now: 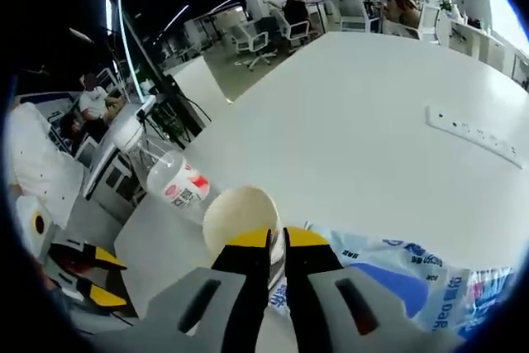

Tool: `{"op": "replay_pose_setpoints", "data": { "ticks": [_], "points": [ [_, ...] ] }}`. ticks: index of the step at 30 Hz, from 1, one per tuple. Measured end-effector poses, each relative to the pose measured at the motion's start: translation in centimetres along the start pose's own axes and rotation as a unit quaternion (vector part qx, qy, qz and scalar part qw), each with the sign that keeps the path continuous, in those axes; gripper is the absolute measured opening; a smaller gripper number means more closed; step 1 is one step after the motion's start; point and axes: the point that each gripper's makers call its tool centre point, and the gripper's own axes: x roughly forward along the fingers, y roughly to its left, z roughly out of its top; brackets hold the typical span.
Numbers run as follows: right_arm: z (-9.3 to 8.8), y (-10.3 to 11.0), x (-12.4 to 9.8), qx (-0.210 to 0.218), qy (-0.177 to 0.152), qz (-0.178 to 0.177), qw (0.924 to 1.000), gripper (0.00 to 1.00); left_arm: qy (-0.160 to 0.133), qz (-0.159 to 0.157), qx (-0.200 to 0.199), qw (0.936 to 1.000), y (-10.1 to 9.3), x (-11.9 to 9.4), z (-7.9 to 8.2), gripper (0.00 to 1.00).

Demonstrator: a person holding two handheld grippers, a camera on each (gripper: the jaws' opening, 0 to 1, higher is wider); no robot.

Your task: Arrange the tabletop items into an orderly group along one side of the table until the central work area is clear of visible clutter.

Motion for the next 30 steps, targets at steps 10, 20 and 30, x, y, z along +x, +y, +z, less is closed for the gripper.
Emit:
{"op": "replay_pose_setpoints", "data": {
  "ticks": [10,20,30],
  "points": [
    [0.8,0.4,-0.6,-0.005,-0.009,0.004,0.9999,0.04,-0.004,0.0,0.001,1.0,-0.1,-0.1,0.3,0.3],
    [0.8,0.1,-1.7,-0.008,-0.015,0.004,0.9998,0.04,-0.009,0.004,-0.001,0.9999,0.1,-0.2,0.6,0.3],
    [-0.7,-1.3,-3.8,-0.016,-0.015,-0.001,0.9998,0.04,-0.018,0.008,-0.015,0.9997,0.6,0.0,1.3,0.3]
  ]
}}
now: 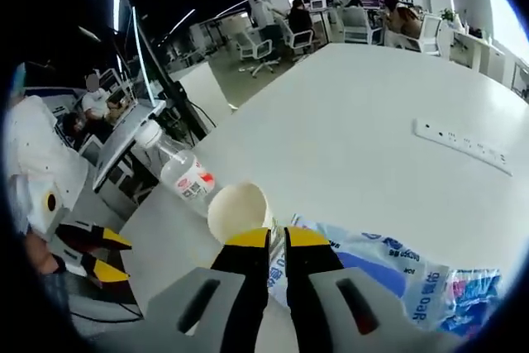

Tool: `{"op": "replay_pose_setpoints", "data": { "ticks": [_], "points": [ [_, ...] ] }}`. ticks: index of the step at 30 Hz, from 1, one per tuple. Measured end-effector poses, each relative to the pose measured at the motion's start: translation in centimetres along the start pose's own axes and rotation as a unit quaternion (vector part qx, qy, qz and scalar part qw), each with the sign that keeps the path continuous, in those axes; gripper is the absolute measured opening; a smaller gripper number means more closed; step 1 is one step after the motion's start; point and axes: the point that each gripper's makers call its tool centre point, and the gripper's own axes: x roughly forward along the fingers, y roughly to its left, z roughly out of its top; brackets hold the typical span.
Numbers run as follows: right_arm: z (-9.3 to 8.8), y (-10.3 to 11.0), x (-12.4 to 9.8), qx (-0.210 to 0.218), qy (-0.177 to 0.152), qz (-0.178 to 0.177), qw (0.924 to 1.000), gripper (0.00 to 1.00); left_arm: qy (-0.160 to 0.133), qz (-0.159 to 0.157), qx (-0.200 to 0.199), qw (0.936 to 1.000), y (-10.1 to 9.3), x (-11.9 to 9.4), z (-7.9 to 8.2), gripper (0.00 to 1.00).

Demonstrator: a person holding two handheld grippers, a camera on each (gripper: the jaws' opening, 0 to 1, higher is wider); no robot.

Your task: Arrange the tabletop items into an orderly group along one side of the table until the central work area is clear of visible clutter.

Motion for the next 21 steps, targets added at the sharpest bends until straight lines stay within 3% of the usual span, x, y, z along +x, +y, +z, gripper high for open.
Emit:
{"op": "replay_pose_setpoints", "data": {
  "ticks": [21],
  "points": [
    [-5.7,-5.8,-7.0,0.038,-0.002,-0.046,0.9982,0.05,-0.022,0.016,-0.006,0.9996,2.0,2.1,4.7,0.31]
  ]
}}
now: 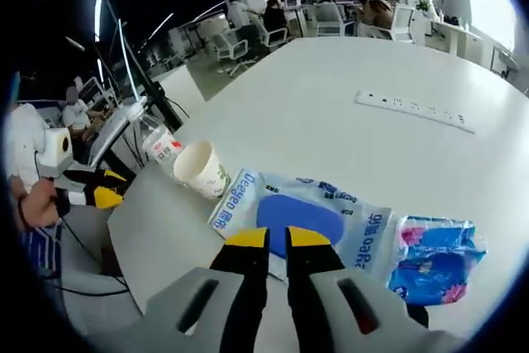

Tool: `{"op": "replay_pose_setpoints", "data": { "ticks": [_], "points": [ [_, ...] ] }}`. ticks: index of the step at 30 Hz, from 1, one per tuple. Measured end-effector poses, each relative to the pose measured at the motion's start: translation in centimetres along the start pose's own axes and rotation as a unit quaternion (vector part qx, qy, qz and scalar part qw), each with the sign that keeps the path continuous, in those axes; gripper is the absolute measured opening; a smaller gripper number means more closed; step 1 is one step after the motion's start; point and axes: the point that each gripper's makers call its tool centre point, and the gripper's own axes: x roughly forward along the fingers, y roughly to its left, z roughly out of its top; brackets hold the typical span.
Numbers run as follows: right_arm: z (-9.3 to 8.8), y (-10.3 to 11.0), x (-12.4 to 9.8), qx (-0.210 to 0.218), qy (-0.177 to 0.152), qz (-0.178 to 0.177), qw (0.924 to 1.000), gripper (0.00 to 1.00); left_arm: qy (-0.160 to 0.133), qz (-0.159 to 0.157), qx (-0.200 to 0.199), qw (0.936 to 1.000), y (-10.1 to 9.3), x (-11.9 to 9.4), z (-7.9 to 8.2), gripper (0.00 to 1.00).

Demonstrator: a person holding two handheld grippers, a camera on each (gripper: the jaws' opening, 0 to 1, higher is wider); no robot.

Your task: Arrange the tabletop items into an orderly group along one side of the table until the central work area is clear of visible clutter.

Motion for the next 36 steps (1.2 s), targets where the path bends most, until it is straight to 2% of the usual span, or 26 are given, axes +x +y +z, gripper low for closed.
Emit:
{"op": "replay_pose_setpoints", "data": {
  "ticks": [12,22,29,36],
  "points": [
    [-1.8,-2.5,-2.8,0.022,-0.011,-0.018,0.9995,0.06,-0.007,0.015,0.001,0.9999,1.0,1.9,1.9,0.32],
    [-4.8,-4.4,-5.5,0.032,-0.008,-0.031,0.999,0.07,-0.012,0.022,-0.01,0.9996,1.7,3.0,3.0,0.36],
    [-7.0,-5.5,-7.7,0.021,0.0,-0.034,0.9992,0.14,-0.033,0.028,-0.01,0.999,1.8,3.0,4.4,0.37],
    [-9.3,-6.4,-9.9,0.006,0.011,-0.038,0.9992,0.2,-0.036,0.026,-0.007,0.999,1.8,3.7,5.3,0.39]
  ]
}}
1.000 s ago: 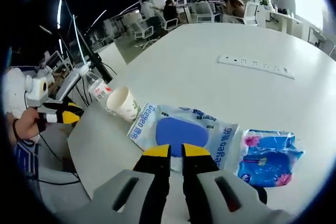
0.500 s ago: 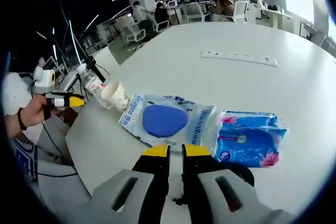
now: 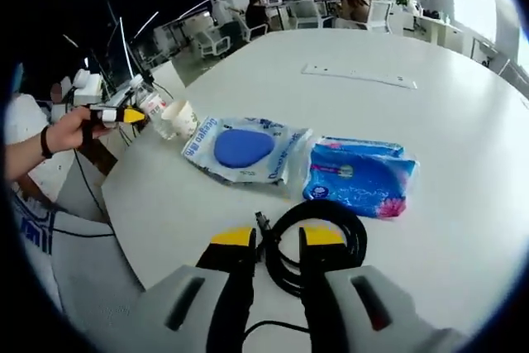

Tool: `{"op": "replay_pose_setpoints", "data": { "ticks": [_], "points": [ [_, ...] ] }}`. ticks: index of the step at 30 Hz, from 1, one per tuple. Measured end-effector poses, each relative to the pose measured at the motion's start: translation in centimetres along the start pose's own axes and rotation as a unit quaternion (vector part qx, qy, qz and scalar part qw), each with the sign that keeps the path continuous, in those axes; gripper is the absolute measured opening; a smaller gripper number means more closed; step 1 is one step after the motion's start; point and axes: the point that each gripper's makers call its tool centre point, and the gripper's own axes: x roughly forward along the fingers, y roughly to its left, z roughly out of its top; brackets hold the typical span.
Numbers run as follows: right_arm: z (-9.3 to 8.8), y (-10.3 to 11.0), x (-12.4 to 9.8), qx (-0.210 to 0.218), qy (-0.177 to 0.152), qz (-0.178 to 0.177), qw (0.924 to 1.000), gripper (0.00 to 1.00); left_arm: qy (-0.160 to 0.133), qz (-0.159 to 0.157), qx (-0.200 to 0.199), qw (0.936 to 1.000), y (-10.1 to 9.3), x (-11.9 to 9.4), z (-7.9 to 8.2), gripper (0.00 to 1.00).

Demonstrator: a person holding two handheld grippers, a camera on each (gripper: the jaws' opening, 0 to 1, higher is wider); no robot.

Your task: Arrange the tabletop items into an orderly group along one side of the table until the central work area is clear of visible clutter.

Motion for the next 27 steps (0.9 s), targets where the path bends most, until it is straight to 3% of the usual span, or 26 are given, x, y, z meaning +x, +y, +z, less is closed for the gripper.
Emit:
{"op": "replay_pose_setpoints", "data": {
  "ticks": [9,15,20,27],
  "points": [
    [-1.8,0.1,-1.8,-0.002,-0.008,0.009,0.9999,0.28,-0.007,0.003,-0.005,1.0,0.1,0.9,0.8,0.4],
    [-2.4,-0.5,-2.6,0.038,-0.031,0.004,0.9988,0.28,-0.004,0.009,-0.001,1.0,0.4,1.5,0.8,0.38],
    [-3.9,-1.1,-2.6,0.041,-0.021,-0.004,0.9989,0.26,-0.007,0.013,-0.005,0.9999,0.6,1.8,1.0,0.36],
    [-4.0,-0.8,-2.7,0.04,-0.023,-0.003,0.9989,0.26,-0.005,0.015,0.005,0.9999,0.1,2.1,1.1,0.36]
  ]
}}
